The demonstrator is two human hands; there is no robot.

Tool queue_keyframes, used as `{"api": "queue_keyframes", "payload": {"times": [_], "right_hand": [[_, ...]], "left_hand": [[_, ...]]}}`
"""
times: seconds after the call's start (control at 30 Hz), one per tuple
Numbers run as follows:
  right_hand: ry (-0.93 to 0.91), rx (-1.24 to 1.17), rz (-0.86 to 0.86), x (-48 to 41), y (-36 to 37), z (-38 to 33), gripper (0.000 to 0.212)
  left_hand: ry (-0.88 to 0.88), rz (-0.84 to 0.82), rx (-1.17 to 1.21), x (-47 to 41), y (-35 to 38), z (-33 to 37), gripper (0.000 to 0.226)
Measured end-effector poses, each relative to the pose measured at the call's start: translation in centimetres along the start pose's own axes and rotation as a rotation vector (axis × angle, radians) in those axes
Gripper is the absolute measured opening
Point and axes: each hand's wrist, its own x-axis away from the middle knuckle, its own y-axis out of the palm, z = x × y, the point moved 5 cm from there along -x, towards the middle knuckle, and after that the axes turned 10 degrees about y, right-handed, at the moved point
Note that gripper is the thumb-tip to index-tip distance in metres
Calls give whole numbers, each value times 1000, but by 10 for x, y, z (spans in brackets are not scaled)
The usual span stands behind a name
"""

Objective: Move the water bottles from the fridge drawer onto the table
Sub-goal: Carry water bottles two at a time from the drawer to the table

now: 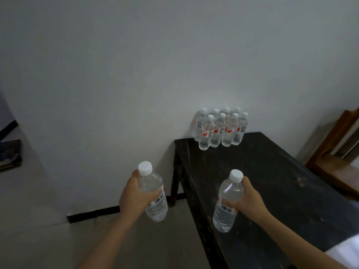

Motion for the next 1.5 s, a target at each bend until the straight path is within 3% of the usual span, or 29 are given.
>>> {"api": "queue_keyframes", "payload": {"times": [0.3,0.57,0.7,0.8,0.97,1.17,1.33,1.5], "right_hand": [[224,-54,246,-69,22,-19,65],[414,-97,411,-69,22,9,56],[456,-71,463,-73,6,22,55],[451,-53,517,-86,-10,27,47],[388,-40,523,-142,-32,33,55],[346,-103,439,-252,-60,31,61],[284,-76,367,-337,-64,14,70],[239,-101,335,-401,-53,-1,65]], "left_hand": [[100,-271,42,-156,42,-31,50],[124,-528,146,-206,124,-43,40],[160,-593,90,-223,178,-47,62],[219,-612,38,-234,215,-37,64],[265,-684,-5,-261,281,-18,61],[230,-626,10,-298,343,-10,49],[192,-650,29,-316,369,-19,57],[167,-670,-3,-328,385,-22,60]]}}
